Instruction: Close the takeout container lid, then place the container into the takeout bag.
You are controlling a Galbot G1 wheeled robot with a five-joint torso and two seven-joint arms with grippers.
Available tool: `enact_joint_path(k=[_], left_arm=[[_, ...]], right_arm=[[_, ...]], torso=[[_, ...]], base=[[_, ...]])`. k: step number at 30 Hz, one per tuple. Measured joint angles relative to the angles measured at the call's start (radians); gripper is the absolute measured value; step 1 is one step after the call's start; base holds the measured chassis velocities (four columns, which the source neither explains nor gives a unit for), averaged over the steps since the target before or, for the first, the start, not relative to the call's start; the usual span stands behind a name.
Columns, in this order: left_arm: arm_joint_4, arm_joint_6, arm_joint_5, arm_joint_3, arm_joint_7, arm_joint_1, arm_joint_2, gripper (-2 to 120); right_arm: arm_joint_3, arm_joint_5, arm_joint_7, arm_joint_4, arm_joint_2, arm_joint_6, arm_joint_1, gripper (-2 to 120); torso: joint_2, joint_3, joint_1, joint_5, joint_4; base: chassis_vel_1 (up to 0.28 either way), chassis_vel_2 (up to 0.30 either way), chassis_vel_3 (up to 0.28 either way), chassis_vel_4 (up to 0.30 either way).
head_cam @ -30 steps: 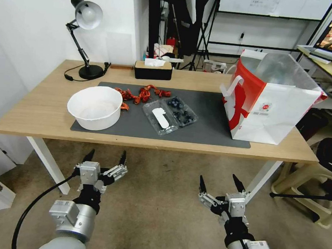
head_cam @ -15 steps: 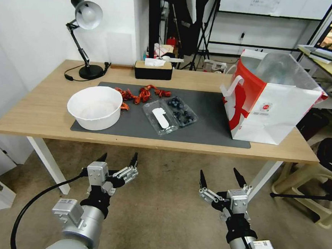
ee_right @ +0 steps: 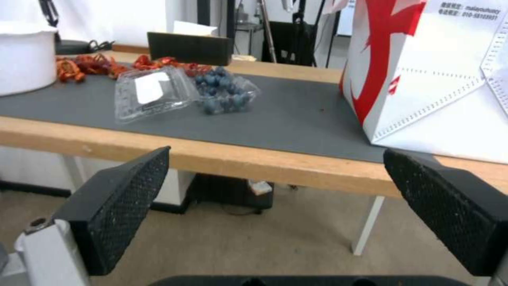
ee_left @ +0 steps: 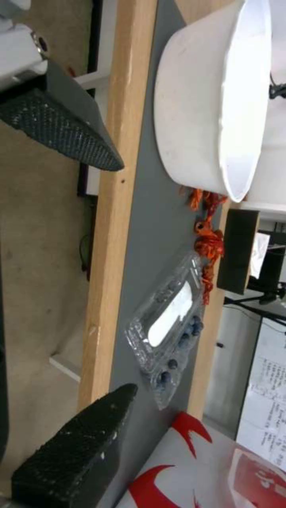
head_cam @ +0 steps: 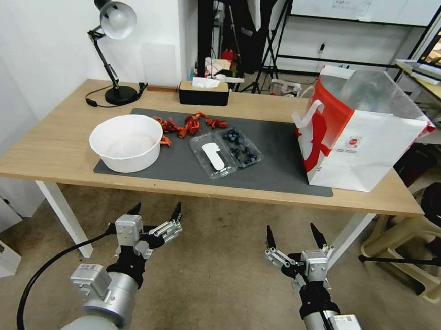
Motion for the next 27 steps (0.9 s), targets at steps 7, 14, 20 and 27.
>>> enact_joint_path(k=[7, 14, 20, 27], left_arm=[[0.056, 0.001, -0.019, 0.018, 0.015, -0.054, 0.027, 100], [0.094, -0.010, -0.029, 0.026, 0.022, -0.075, 0.042, 100], [0.094, -0.016, -0.029, 0.016, 0.022, -0.074, 0.037, 100], [0.094, -0.024, -0.023, 0.012, 0.021, -0.069, 0.027, 100]], right_arm=[[0.029, 0.052, -0.001, -0.001, -0.009, -0.042, 0.047, 100], [0.033, 0.135, -0.023, -0.037, -0.076, -0.098, 0.158, 100], [0.007, 0.232, -0.031, -0.113, -0.166, -0.116, 0.274, 100], [-0.021, 0.358, -0.029, -0.175, -0.272, -0.115, 0.364, 100]], torso=[[0.000, 0.000, 0.000, 0.0000, 0.0000], [0.000, 0.000, 0.000, -0.0001, 0.0002], [0.000, 0.000, 0.000, 0.0000, 0.0000], [0.000, 0.000, 0.000, 0.0000, 0.0000]], base=[[0.000, 0.000, 0.000, 0.000], [0.000, 0.000, 0.000, 0.000], [0.000, 0.000, 0.000, 0.000], [0.000, 0.000, 0.000, 0.000]])
